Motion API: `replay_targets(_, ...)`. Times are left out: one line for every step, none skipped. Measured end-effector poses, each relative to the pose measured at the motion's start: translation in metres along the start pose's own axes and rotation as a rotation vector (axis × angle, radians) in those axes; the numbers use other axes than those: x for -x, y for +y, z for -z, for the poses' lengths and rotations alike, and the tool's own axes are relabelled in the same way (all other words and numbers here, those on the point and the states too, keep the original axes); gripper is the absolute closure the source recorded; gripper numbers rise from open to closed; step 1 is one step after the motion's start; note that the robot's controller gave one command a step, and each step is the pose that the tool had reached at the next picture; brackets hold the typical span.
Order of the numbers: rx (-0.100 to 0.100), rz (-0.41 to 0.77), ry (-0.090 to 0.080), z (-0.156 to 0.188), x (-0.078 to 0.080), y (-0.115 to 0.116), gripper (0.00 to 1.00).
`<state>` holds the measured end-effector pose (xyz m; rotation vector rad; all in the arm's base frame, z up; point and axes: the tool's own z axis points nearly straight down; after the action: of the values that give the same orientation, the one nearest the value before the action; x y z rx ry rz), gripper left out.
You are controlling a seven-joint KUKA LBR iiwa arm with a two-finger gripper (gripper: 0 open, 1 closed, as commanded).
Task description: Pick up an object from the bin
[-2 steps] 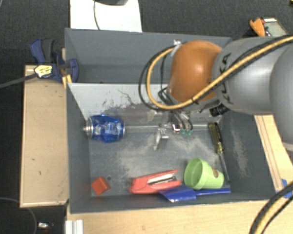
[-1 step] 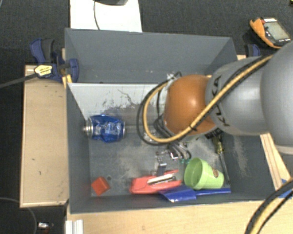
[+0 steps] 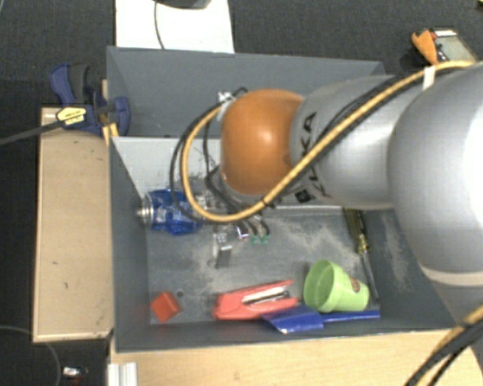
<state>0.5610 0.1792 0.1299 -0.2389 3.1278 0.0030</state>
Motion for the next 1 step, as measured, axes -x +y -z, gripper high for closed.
replay_targets(0.000, 0.290, 0.007, -0.0151, -0.0500, -0.0403, 0.00)
